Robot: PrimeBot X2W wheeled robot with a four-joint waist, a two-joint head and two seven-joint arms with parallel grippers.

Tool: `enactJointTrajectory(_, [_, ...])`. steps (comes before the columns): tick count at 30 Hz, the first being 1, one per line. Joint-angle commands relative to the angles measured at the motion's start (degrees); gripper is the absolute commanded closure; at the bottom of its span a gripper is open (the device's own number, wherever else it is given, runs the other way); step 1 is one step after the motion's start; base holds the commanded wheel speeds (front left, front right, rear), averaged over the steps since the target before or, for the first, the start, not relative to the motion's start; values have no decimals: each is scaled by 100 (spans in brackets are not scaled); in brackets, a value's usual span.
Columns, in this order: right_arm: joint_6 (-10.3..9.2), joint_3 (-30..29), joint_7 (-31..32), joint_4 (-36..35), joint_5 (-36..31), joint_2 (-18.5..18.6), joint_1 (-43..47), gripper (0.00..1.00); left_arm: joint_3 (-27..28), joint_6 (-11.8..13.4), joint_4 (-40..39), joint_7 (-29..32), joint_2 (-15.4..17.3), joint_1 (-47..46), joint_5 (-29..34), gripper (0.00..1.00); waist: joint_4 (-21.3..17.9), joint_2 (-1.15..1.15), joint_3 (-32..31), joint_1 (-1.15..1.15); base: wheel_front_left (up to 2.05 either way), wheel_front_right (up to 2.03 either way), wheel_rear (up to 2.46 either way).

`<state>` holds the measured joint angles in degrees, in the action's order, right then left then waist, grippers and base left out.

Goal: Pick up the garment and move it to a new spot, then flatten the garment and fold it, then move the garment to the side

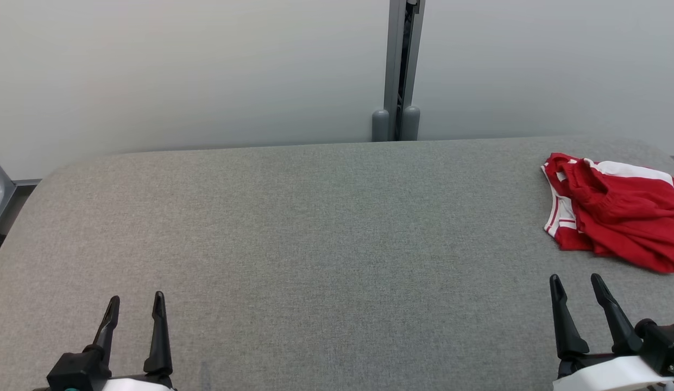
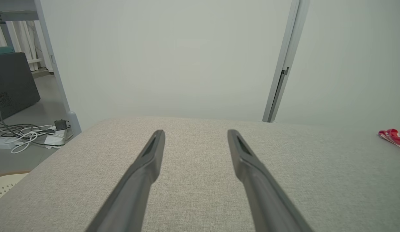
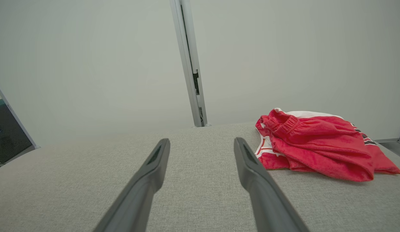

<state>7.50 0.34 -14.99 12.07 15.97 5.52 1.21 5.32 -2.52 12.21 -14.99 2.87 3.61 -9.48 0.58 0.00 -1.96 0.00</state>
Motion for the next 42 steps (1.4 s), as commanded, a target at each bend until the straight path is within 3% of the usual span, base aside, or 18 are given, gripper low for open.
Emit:
enactJointTrajectory(1, [-1,-27,-27,11,-61,5,36,0,32,-21,23,-24,36,-15,37,0,-1,0,-7,0,0,0,0])
enactJointTrajectory(7, [-1,-34,-27,13,-74,-9,39,0,2,-25,96,-24,51,-23,61,0,-6,0,-24,0,0,0,0])
enactJointTrajectory(8, [0,-3,0,7,-42,-21,0,100,-7,-1,102,0,14,-1,40,100,-6,0,-24,0,0,0,0])
enactJointTrajectory(13, [0,22,43,233,4,-102,134,100,-4,-3,375,64,-74,115,-8,100,-6,0,-23,0,0,0,0])
enactJointTrajectory(42, [0,-237,794,203,2714,-155,-196,100,42,-183,291,802,-37,-301,-2947,100,-18,0,31,0,0,0,0])
